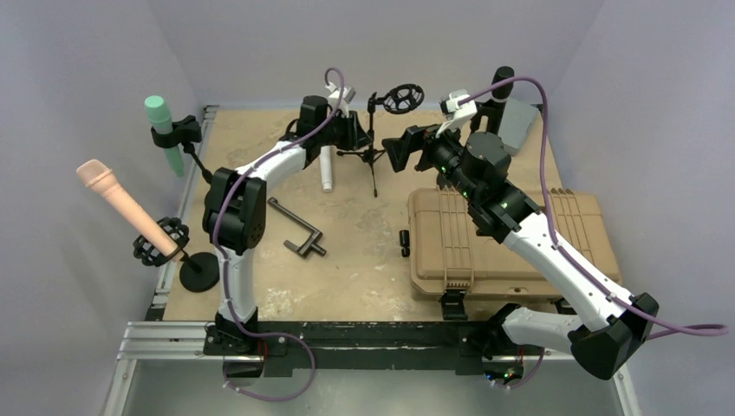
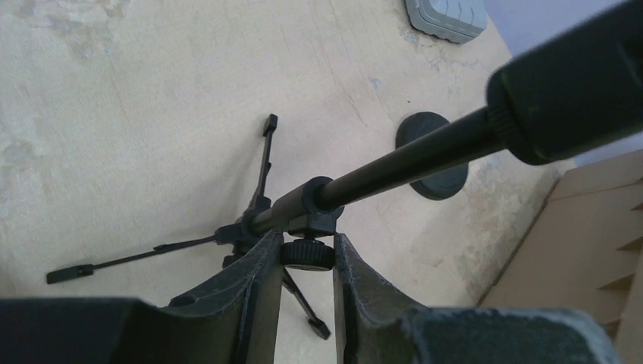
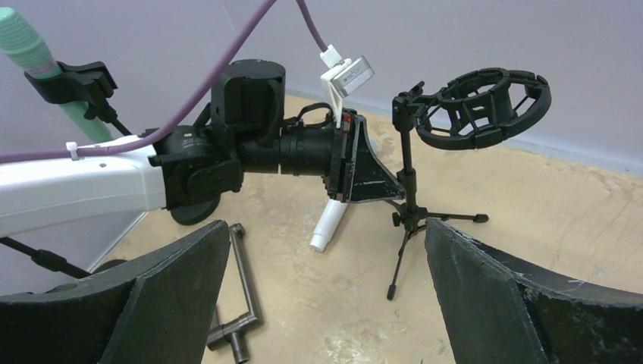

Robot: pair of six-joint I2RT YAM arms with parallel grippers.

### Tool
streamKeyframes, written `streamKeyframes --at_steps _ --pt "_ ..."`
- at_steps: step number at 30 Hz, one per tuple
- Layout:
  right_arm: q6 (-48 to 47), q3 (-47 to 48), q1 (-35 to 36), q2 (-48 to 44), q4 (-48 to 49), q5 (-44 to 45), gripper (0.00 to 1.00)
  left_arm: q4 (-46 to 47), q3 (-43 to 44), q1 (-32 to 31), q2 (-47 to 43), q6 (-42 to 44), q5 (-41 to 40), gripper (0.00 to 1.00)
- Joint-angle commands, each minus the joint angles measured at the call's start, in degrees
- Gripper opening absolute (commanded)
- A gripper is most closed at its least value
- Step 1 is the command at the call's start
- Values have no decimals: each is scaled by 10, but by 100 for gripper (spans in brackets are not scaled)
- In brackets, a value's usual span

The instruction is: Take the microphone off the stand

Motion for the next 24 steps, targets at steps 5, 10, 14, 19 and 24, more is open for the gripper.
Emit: streamKeyframes --at_steps 5,10,14,19,24 --pt "3 4 1 -7 22 -8 99 -21 47 45 47 -267 132 0" --pt "3 2 0 -6 22 -10 99 193 -39 80 62 -519 180 0" --pt "3 2 0 -6 23 -12 99 329 -46 87 100 -701 189 0" --pt "4 3 1 -8 21 -12 99 427 -46 86 129 -869 157 0" --pt "5 3 1 -8 23 -11 99 400 -62 78 115 -895 149 0"
